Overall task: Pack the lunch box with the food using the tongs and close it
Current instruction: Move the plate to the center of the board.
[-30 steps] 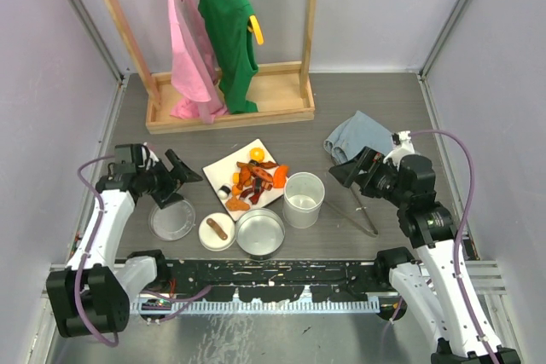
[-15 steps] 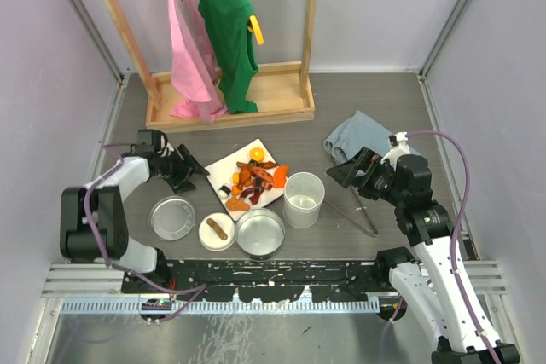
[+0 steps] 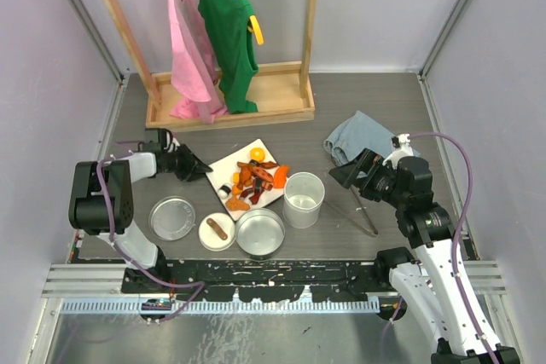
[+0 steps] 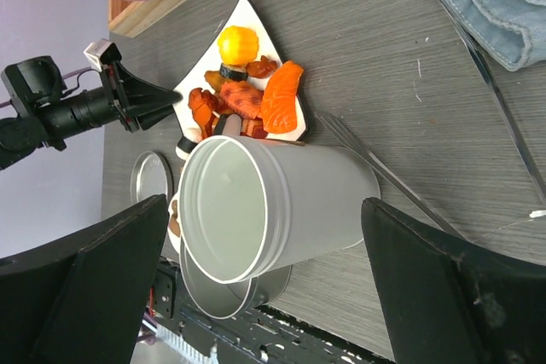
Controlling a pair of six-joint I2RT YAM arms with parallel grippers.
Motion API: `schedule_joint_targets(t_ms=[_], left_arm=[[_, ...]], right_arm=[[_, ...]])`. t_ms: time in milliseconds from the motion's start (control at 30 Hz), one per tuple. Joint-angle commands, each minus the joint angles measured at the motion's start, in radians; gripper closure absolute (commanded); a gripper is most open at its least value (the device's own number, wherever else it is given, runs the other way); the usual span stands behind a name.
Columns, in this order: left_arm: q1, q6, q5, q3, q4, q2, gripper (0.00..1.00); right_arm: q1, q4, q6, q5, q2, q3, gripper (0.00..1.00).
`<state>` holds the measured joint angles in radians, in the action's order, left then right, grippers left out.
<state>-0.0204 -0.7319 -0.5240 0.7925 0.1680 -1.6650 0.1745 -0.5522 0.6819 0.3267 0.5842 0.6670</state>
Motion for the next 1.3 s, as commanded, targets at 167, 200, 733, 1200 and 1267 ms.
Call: schedule_joint_targets(t_ms=[167,200,733,1200,1267], left_arm=[[0.004,-0.076,-0.043,-0.019,-0.246,-0.080,0.97],[0.004,-0.080,-0.035,-0.018,-0.252,-0.079,0.99],[-0.097,-0.043,0.085,0.010,-0.235,-0.068,1.00],[-0.151,0.027,0.046,0.139,-0.035,-0.050,0.68],[-0.152,0.035,0.049,0.137,0.004,-0.028,0.60]], right_arm=[[-0.004,0.005,-0.034,-0.035,0.002,0.016,0.00],[-0.004,0.001,-0.035,-0.038,0.002,0.015,0.00],[-0.003,-0.038,-0.072,-0.087,0.005,0.014,0.00],[-0.004,-0.052,-0.089,-0.069,0.044,0.041,0.00],[-0.003,-0.055,-0.090,-0.068,0.041,0.042,0.00]])
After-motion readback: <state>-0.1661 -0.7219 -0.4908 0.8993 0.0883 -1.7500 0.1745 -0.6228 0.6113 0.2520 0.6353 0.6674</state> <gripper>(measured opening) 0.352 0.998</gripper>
